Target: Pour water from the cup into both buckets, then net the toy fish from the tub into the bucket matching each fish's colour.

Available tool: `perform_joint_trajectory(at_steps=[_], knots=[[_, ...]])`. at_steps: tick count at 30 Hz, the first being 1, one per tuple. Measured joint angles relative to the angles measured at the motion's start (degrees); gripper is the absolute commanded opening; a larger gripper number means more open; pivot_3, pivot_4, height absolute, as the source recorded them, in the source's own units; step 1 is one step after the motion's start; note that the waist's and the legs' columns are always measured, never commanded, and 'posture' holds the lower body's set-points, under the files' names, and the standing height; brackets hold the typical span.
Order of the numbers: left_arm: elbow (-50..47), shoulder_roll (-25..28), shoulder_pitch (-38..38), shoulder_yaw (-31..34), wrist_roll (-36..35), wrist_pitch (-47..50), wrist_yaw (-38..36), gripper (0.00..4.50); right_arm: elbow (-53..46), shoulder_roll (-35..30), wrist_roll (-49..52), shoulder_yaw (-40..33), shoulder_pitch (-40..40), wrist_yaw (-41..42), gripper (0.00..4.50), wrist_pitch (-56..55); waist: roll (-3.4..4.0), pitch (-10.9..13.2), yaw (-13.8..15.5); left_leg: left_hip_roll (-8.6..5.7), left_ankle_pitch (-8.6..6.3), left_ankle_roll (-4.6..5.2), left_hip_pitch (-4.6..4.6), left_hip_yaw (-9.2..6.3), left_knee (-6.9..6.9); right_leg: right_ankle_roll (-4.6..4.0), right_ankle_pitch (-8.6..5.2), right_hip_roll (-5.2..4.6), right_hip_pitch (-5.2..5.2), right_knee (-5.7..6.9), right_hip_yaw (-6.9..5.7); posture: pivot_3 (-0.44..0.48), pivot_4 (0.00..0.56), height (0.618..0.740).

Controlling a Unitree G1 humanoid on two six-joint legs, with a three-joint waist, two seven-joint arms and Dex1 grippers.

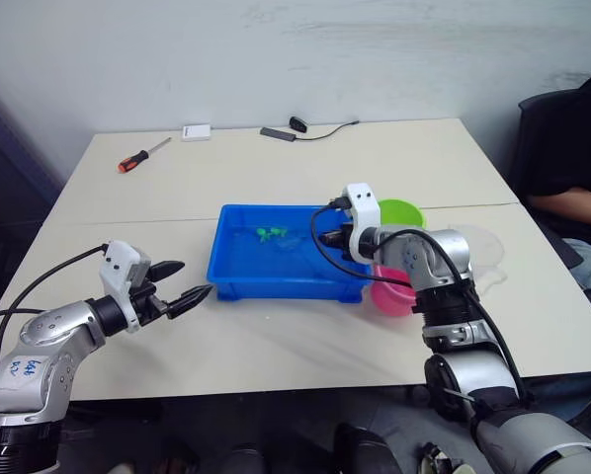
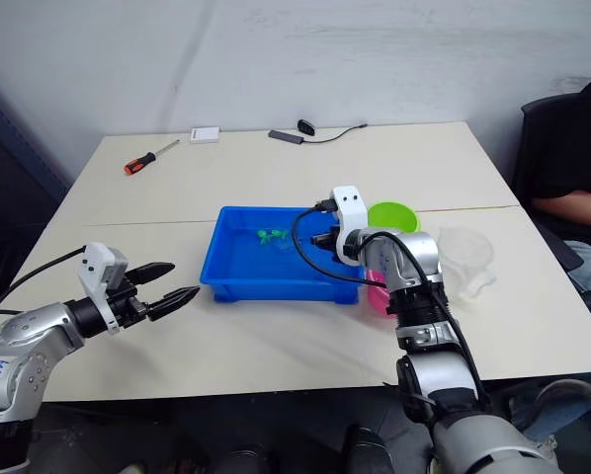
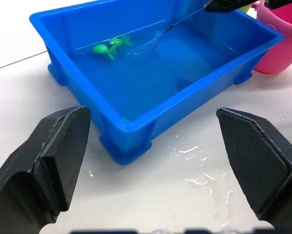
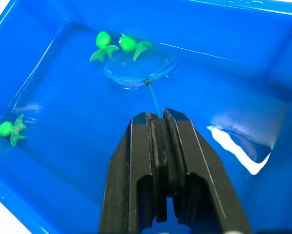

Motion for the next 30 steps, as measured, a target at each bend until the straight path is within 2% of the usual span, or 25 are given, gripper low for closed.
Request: perform_joint_trajectory(at_steps=[7, 20, 30], knots=[[0.00, -0.01, -0.21, -0.01, 0.00, -0.14, 0.02, 4.47, 3.24, 2.17, -0.01, -0.21, -0.21, -0.78, 0.00, -2.86, 0.01, 0.00, -0.55, 0.03, 0.04, -0.07, 0.02, 0.02, -0.02, 0.00, 0.00, 0.01, 0.00, 0.09, 0.04, 0.000, 0.150, 0.740], [0.01, -0.01, -0.26, 0.00, 0.01, -0.27, -0.02, 4.47, 3.23, 3.77, 0.28, -0.17, -0.32, -0.37, 0.00, -4.87, 0.02, 0.01, -0.44, 0.21, 0.10, -0.12, 0.00, 0.02, -0.04, -0.01, 0.00, -0.01, -0.10, 0.13, 0.06, 0.000, 0.150, 0.740], [0.57, 0.04, -1.02, 0.01, 0.05, -1.57, -1.01, 4.47, -8.72, 2.45, 2.80, 0.37, 5.19, 1.08, 0.00, 0.16, 0.00, 0.00, -0.33, 0.23, 0.10, -0.10, 0.00, -0.01, -0.11, -0.01, 0.00, -0.07, -0.09, 0.06, 0.05, 0.000, 0.150, 0.740]])
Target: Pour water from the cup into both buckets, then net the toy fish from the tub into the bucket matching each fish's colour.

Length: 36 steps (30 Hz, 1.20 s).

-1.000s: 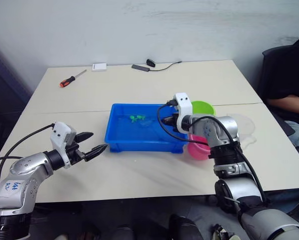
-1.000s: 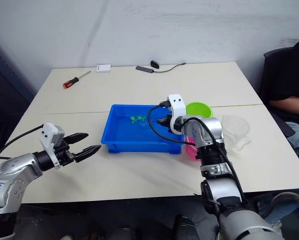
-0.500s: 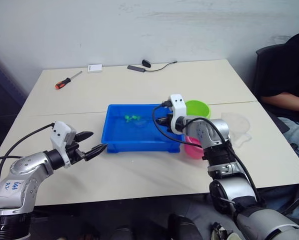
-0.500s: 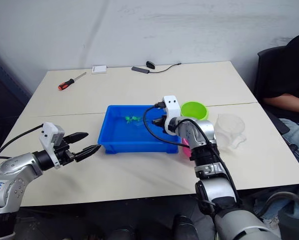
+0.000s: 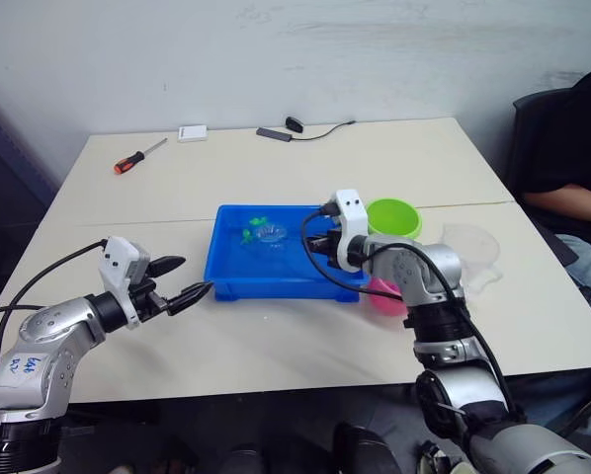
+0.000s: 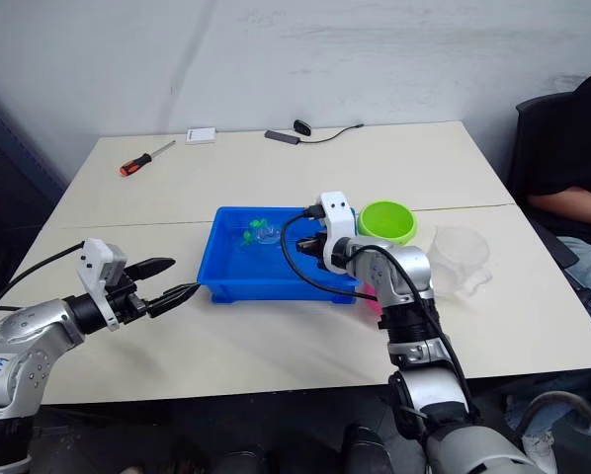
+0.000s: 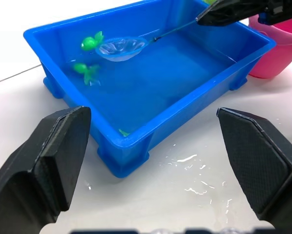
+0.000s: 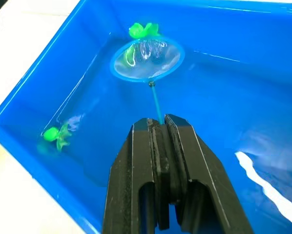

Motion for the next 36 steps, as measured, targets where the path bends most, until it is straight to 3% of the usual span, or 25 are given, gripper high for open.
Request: perform_joint_trajectory(at_steps=[22, 36], knots=[[0.33, 0.03, -0.46, -0.01, 0.23, -0.42, -0.22, 4.47, -5.80, -7.03, 0.55, 5.09, 2.14, 1.71, 0.00, 8.90, -0.04, -0.03, 0.00, -0.03, 0.01, 0.01, 0.00, 0.02, -0.13, -0.02, -0.01, 0.02, -0.02, -0.10, -0.03, 0.000, 0.150, 0.740], [0.31, 0.84, 1.82, 1.39, 1.12, -0.28, 1.69, 4.47, 8.39, -0.83, -2.95, 6.83, -3.39, 1.49, 0.00, -2.90, 0.01, 0.00, -0.02, -0.06, 0.04, 0.00, 0.00, -0.01, -0.15, -0.01, -0.01, 0.01, -0.04, -0.07, -0.04, 0.000, 0.150, 0.740]])
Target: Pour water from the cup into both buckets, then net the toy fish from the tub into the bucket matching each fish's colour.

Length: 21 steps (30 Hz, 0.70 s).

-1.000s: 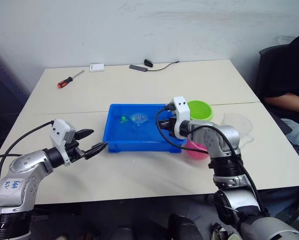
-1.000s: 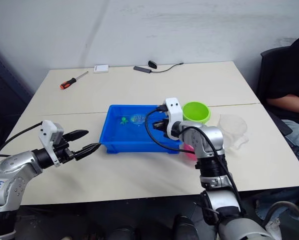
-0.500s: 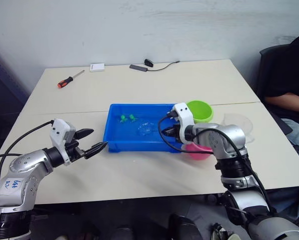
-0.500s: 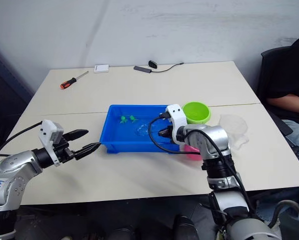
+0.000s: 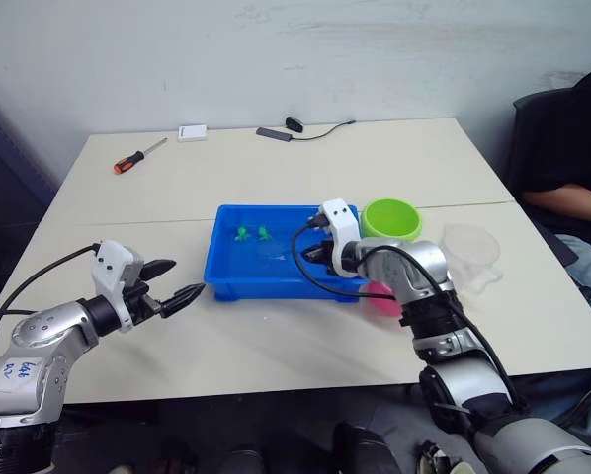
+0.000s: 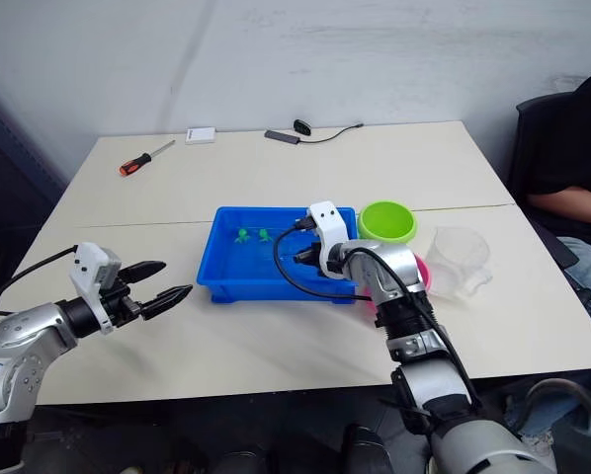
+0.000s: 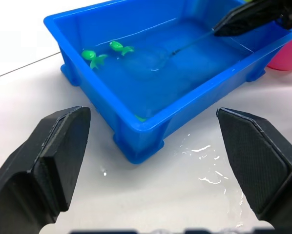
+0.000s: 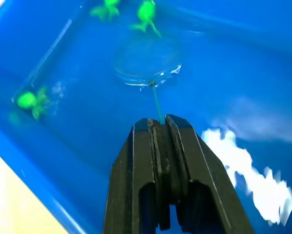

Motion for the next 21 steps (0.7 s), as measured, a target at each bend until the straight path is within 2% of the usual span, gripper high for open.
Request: perform_joint_trajectory(at_steps=[13, 21], knots=[[-0.18, 0.21, 0.20, 0.49, 0.29, 0.00, 0.40, 4.47, 5.12, 3.06, -0.96, -2.28, -1.40, -0.93, 0.00, -6.05, 0.08, 0.05, -0.04, 0.03, 0.00, -0.01, 0.01, 0.02, -0.01, 0.00, 0.00, -0.01, -0.01, 0.03, 0.02, 0.000, 0.150, 0.740], [-0.15, 1.08, 0.10, 0.78, 0.41, -0.12, 0.36, 4.47, -5.78, 1.60, 0.86, -2.90, 2.58, -0.43, 0.00, -1.17, 0.09, 0.05, 0.03, 0.08, 0.00, -0.03, 0.00, 0.00, -0.04, 0.00, 0.00, -0.02, -0.02, 0.00, 0.03, 0.000, 0.150, 0.740]])
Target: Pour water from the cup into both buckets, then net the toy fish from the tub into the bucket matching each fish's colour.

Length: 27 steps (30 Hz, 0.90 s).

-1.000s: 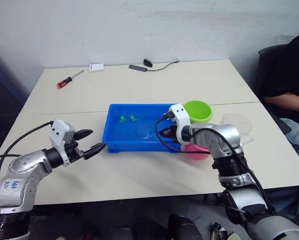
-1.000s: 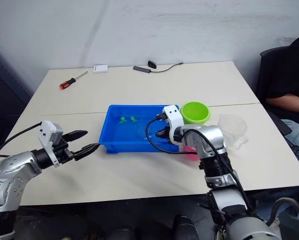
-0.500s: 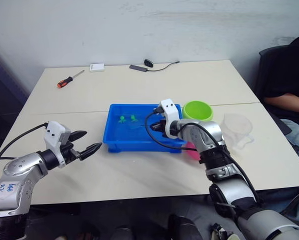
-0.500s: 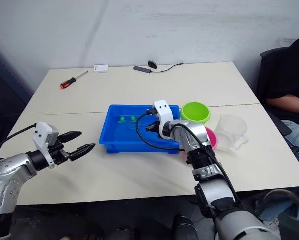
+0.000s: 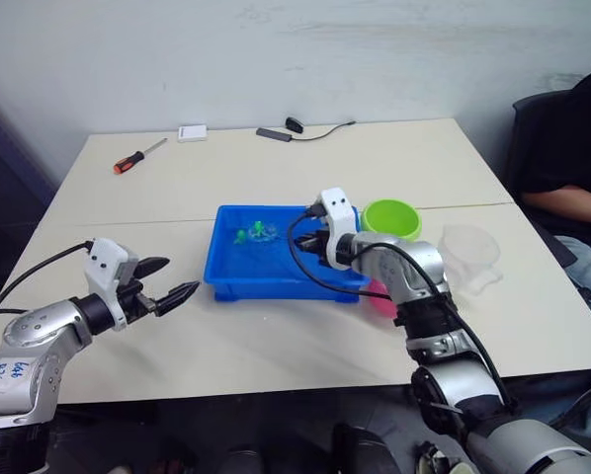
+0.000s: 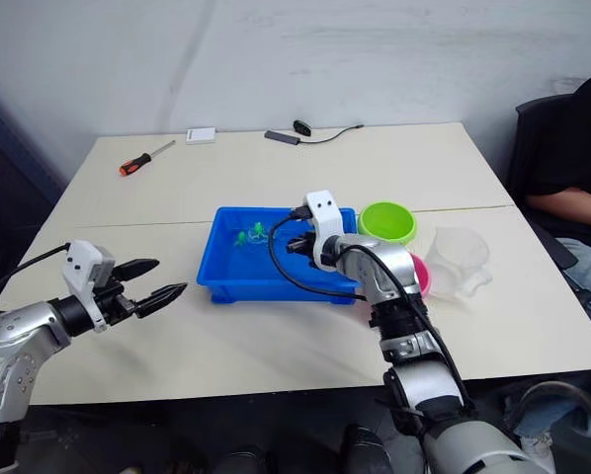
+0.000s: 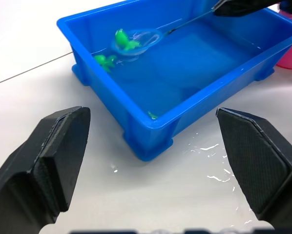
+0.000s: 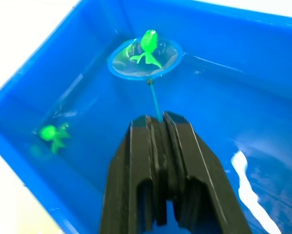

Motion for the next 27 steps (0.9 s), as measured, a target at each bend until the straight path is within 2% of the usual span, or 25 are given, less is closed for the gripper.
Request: perform_joint_trajectory(at_steps=[9, 18, 21, 27], knots=[[1.98, 0.03, -1.35, -0.21, 0.07, -2.17, -1.53, 4.47, -14.11, -4.33, 3.68, -1.05, 7.07, 0.95, 0.00, 7.42, -0.01, 0.00, 0.05, 0.02, 0.00, 0.00, -0.01, 0.01, -0.02, -0.01, -0.01, 0.01, -0.04, -0.03, -0.01, 0.000, 0.150, 0.740], [3.40, -0.03, -3.79, -1.60, 0.08, -3.53, -3.57, 4.47, -21.70, -7.08, 7.36, -4.50, 10.05, 1.28, 0.00, 9.24, -0.06, -0.04, 0.30, -0.02, 0.00, 0.00, -0.03, 0.01, -0.04, -0.01, -0.01, 0.01, -0.03, -0.13, -0.06, 0.000, 0.150, 0.740], [4.39, -0.23, -5.06, -2.30, -0.02, -4.48, -4.95, 4.47, -25.07, -9.04, 9.07, -7.19, 11.34, 1.88, 0.00, 9.37, -0.10, -0.06, 0.74, -0.05, -0.01, 0.01, -0.05, 0.02, -0.04, -0.01, -0.01, 0.00, -0.02, -0.26, -0.04, 0.000, 0.150, 0.740], [11.13, -2.09, -13.84, -7.52, 0.25, -7.55, -9.78, 4.47, -33.55, -15.65, 14.02, -17.94, 13.38, 1.79, 0.00, 12.52, -0.16, -0.10, 1.75, -0.13, -0.01, 0.02, -0.11, 0.02, -0.06, -0.05, -0.03, 0.06, 0.02, -0.64, -0.09, 0.000, 0.150, 0.740]])
